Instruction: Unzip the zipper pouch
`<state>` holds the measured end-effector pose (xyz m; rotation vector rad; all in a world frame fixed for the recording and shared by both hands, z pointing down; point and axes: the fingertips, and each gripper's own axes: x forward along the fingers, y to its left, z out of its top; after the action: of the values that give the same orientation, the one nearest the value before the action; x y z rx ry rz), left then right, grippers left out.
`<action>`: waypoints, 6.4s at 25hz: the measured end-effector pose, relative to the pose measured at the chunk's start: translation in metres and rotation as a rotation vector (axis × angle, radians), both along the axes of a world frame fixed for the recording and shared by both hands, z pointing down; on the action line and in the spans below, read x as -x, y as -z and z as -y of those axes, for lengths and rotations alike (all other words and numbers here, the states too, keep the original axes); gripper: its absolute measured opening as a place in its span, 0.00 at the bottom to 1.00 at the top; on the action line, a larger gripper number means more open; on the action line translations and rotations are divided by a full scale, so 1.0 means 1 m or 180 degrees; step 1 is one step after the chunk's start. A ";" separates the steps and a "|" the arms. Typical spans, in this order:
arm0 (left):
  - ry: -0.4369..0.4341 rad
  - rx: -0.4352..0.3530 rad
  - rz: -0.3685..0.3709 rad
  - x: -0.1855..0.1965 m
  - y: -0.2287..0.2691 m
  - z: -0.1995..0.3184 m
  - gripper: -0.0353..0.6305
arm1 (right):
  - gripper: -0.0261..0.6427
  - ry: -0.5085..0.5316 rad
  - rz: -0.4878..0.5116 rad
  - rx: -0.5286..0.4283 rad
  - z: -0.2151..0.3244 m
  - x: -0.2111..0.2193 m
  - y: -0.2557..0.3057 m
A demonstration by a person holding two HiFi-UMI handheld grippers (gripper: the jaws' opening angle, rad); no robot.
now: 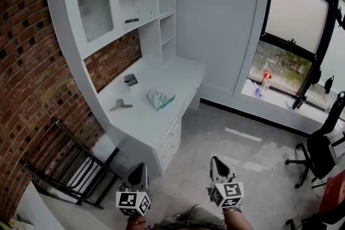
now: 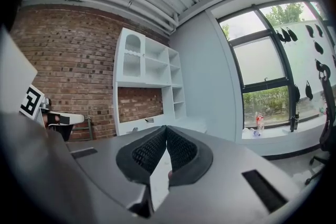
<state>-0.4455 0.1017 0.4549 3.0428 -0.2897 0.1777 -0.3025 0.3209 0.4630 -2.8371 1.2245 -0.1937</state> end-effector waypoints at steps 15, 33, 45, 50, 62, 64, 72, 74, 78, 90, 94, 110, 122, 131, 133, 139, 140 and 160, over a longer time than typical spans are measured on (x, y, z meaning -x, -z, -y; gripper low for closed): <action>-0.0333 -0.0131 -0.0151 -0.050 0.018 -0.042 0.53 | 0.43 0.0534 0.0089 -0.0118 0.003 -0.048 0.010; -0.0445 0.0062 -0.0079 -0.119 0.003 -0.085 0.91 | 0.90 0.1141 0.0078 -0.0261 -0.001 -0.095 0.015; -0.0531 -0.0103 0.0032 -0.141 -0.010 -0.103 0.91 | 0.89 0.1262 -0.0058 -0.0073 -0.014 -0.120 -0.001; -0.0515 -0.0176 0.0049 -0.171 -0.013 -0.084 0.91 | 0.88 0.1210 0.0068 -0.0309 -0.005 -0.148 -0.006; -0.0455 -0.0178 0.0096 -0.295 -0.027 -0.002 0.91 | 0.83 0.1442 0.0032 -0.0167 0.086 -0.256 -0.019; -0.0448 -0.0157 0.0143 -0.314 -0.030 0.016 0.91 | 0.83 0.1455 0.0052 -0.0158 0.106 -0.280 -0.020; -0.0367 -0.0229 0.0382 -0.385 -0.042 0.092 0.91 | 0.83 0.1584 0.0116 0.0019 0.197 -0.363 -0.027; -0.0312 -0.0177 0.0364 -0.399 -0.041 0.111 0.90 | 0.83 0.1635 0.0157 0.0065 0.220 -0.379 -0.029; -0.0271 -0.0098 0.0379 -0.417 -0.045 0.146 0.90 | 0.83 0.1860 0.0123 0.0211 0.265 -0.402 -0.033; -0.0292 -0.0515 0.0809 -0.408 -0.085 0.209 0.77 | 0.81 0.2249 0.0320 0.0266 0.338 -0.426 -0.059; -0.0335 -0.0774 0.1032 -0.404 -0.097 0.229 0.68 | 0.81 0.2328 0.0332 0.0265 0.345 -0.424 -0.060; -0.1802 -0.3603 0.2799 -0.440 -0.200 0.261 0.36 | 0.79 0.2517 0.0322 0.0294 0.381 -0.454 -0.055; -0.3833 -0.4539 0.3247 -0.458 -0.261 0.263 0.36 | 0.79 0.2787 0.0247 0.0455 0.411 -0.478 -0.059; -0.4650 -0.4650 0.3334 -0.454 -0.290 0.257 0.36 | 0.78 0.2768 0.0257 0.0478 0.415 -0.502 -0.059; -0.4661 -0.4561 0.3384 -0.454 -0.289 0.259 0.35 | 0.78 0.2759 0.0269 0.0487 0.415 -0.506 -0.061; -0.4848 -0.4314 0.3565 -0.447 -0.291 0.261 0.26 | 0.77 0.2792 0.0242 0.0511 0.419 -0.513 -0.063; -0.4855 -0.4269 0.3602 -0.446 -0.290 0.261 0.25 | 0.77 0.2805 0.0228 0.0515 0.420 -0.513 -0.063; -0.2889 -0.2132 0.2963 -0.506 -0.206 0.268 0.07 | 0.75 0.3163 0.0225 0.0487 0.441 -0.490 -0.061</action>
<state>0.0604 -0.1658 0.6608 3.1182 1.2479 1.8439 0.1879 -0.1203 0.5240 -2.0096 2.5450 -0.4114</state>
